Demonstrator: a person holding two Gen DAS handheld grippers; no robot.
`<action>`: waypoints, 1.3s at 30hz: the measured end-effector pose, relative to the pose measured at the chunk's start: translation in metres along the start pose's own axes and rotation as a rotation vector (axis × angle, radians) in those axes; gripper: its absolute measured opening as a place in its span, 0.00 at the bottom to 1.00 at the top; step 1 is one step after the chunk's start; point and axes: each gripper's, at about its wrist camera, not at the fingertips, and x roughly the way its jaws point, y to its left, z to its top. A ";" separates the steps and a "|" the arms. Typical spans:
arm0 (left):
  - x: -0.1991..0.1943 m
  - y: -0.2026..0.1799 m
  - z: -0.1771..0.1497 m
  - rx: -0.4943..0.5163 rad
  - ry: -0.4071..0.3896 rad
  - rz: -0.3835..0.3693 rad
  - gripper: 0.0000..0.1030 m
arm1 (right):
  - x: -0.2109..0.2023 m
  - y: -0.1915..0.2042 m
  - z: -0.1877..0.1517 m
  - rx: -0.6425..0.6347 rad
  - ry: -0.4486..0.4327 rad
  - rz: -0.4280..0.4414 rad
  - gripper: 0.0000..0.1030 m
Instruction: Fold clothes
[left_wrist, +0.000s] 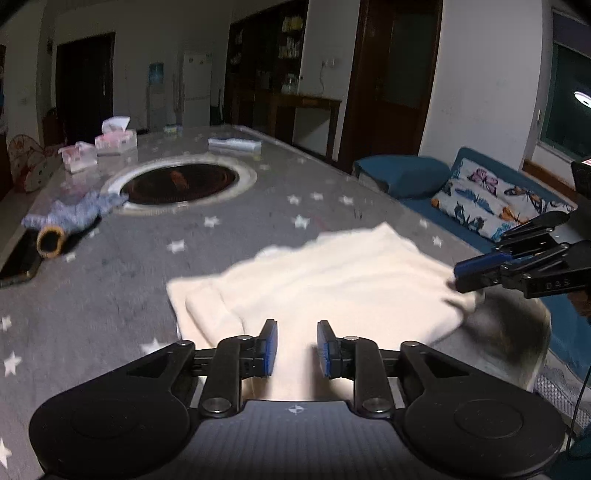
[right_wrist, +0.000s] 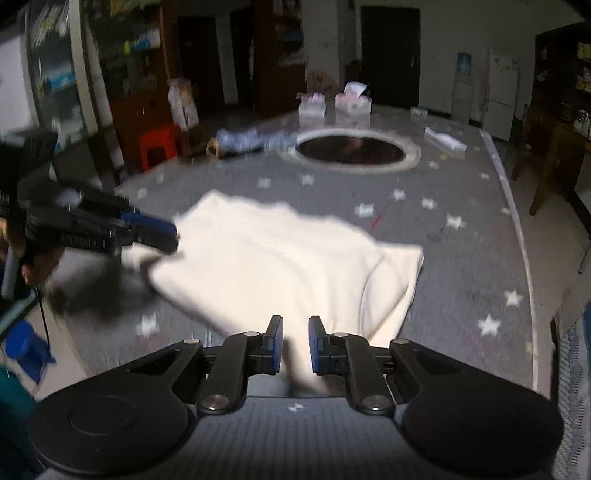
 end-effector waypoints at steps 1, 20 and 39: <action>0.002 0.001 0.002 -0.006 -0.004 0.003 0.26 | 0.003 -0.002 0.004 0.002 -0.014 -0.006 0.13; 0.053 0.025 0.037 -0.076 0.031 0.034 0.27 | 0.062 -0.028 0.042 0.068 -0.036 -0.041 0.13; 0.086 0.029 0.043 -0.070 0.071 0.043 0.27 | 0.087 -0.032 0.040 0.100 -0.003 -0.116 0.13</action>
